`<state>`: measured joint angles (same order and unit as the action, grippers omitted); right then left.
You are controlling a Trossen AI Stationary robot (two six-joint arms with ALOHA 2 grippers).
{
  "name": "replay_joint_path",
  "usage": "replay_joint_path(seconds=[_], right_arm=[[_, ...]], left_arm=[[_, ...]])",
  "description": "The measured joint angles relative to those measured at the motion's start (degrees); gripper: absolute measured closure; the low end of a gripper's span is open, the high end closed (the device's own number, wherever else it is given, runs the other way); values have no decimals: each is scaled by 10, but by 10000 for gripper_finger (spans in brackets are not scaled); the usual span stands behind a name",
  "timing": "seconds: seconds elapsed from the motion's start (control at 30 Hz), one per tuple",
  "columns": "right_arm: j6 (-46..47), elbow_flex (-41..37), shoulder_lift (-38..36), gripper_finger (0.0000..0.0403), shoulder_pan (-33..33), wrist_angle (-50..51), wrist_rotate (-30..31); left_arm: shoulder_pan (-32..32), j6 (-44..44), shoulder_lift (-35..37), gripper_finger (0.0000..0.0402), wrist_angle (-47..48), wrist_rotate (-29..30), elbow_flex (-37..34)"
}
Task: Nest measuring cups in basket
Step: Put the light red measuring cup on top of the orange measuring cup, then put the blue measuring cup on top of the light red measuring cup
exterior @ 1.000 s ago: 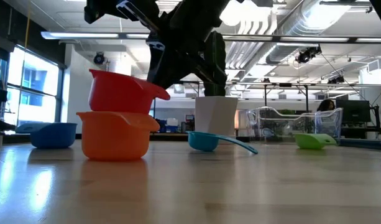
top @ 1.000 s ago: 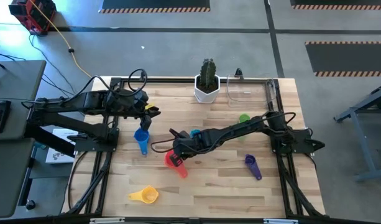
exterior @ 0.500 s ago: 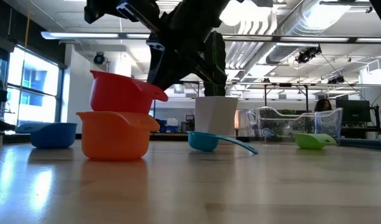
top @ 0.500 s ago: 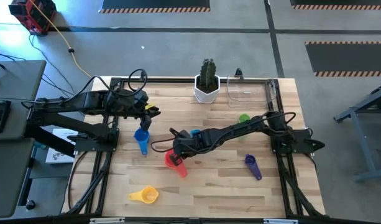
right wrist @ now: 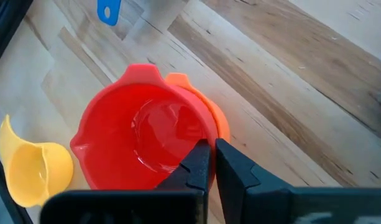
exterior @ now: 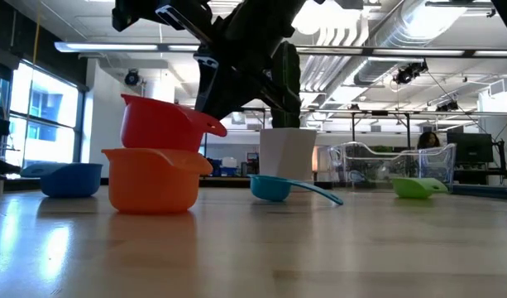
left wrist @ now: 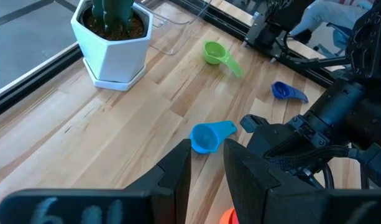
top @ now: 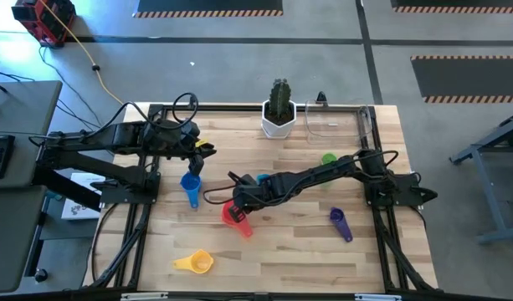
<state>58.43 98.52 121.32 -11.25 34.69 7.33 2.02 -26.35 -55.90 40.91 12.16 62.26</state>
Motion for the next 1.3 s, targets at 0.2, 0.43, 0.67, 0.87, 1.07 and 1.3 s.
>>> replay_joint_path(seconds=[0.2,0.43,0.67,0.87,1.07,1.3], right_arm=[[-1,0,0,348,7,-2,-18],[-4,0,0,346,11,-2,-20],[-21,0,-12,346,17,-2,-34],[-62,0,-47,346,29,3,-41],[-107,0,-88,346,46,23,-34],[-164,0,-133,346,66,63,-34]], left_arm=[[0,0,0,316,0,0,0],[0,0,0,316,0,0,0],[0,-8,0,316,22,0,0],[0,-89,0,316,125,0,0],[-1,-190,0,316,196,17,0],[-1,-313,-3,316,209,34,-42]])
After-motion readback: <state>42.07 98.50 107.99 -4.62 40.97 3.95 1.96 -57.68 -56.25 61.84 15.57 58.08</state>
